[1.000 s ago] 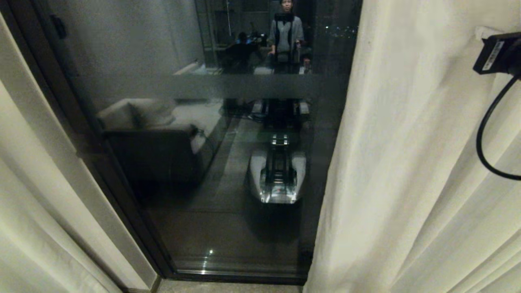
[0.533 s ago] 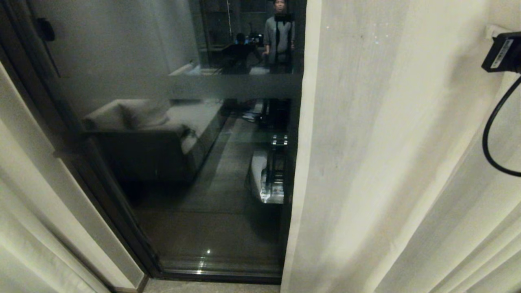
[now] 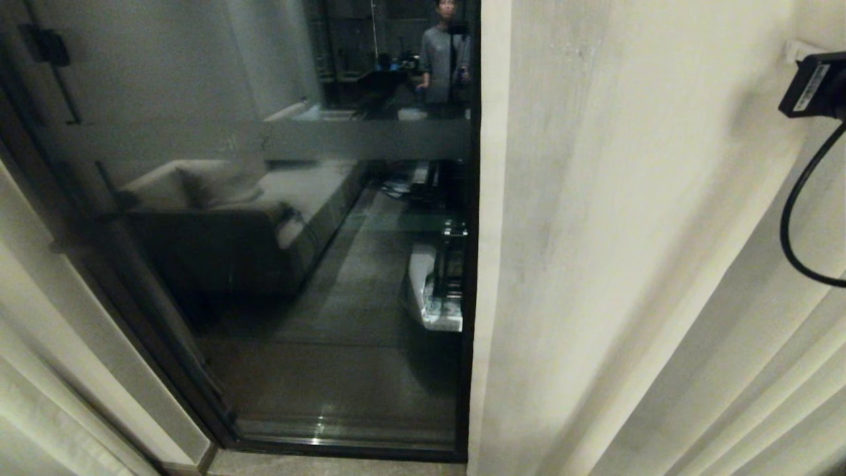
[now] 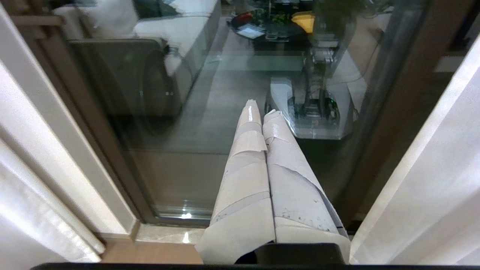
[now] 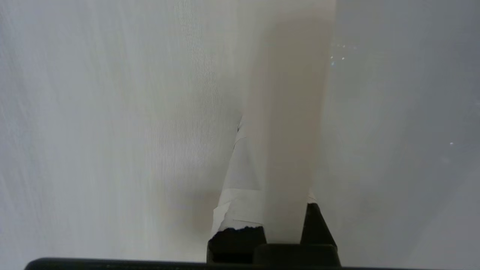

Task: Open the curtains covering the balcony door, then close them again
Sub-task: Pull the inner curtains open on both sides

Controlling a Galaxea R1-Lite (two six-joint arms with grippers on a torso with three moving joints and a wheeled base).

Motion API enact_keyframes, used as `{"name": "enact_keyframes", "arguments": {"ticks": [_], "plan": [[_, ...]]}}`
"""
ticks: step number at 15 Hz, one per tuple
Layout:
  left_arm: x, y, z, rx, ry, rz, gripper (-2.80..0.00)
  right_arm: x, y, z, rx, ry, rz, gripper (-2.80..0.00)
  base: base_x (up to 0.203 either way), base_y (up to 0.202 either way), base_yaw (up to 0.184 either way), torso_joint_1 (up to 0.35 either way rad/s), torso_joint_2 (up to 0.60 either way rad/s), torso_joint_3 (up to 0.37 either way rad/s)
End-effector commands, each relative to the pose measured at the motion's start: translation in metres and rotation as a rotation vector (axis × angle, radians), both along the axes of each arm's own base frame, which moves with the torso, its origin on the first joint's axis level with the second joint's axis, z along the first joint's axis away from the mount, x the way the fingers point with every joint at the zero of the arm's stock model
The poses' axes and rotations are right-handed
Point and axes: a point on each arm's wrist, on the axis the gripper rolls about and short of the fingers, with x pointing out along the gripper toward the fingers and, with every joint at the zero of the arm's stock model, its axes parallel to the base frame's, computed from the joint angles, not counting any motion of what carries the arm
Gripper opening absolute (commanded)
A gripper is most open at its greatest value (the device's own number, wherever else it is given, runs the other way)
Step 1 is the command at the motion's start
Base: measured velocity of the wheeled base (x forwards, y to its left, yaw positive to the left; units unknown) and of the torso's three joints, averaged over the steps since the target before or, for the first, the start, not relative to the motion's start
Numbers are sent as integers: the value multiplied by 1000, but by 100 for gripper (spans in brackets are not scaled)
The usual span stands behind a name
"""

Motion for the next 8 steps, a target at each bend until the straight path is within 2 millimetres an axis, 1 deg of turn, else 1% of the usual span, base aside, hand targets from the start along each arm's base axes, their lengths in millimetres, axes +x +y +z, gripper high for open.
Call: {"name": "enact_keyframes", "arguments": {"ticks": [1, 3, 8], "plan": [[0, 0, 0, 1, 1, 1, -280, 0, -1, 1, -1, -15, -5, -280, 0, -197, 5, 3, 2, 6], [0, 0, 0, -1, 1, 2, -280, 0, -2, 2, 1, -17, -7, -280, 0, -189, 2, 6, 4, 2], [0, 0, 0, -1, 1, 2, -280, 0, -11, 3, 7, -25, -39, -280, 0, -188, 2, 2, 2, 4]]}}
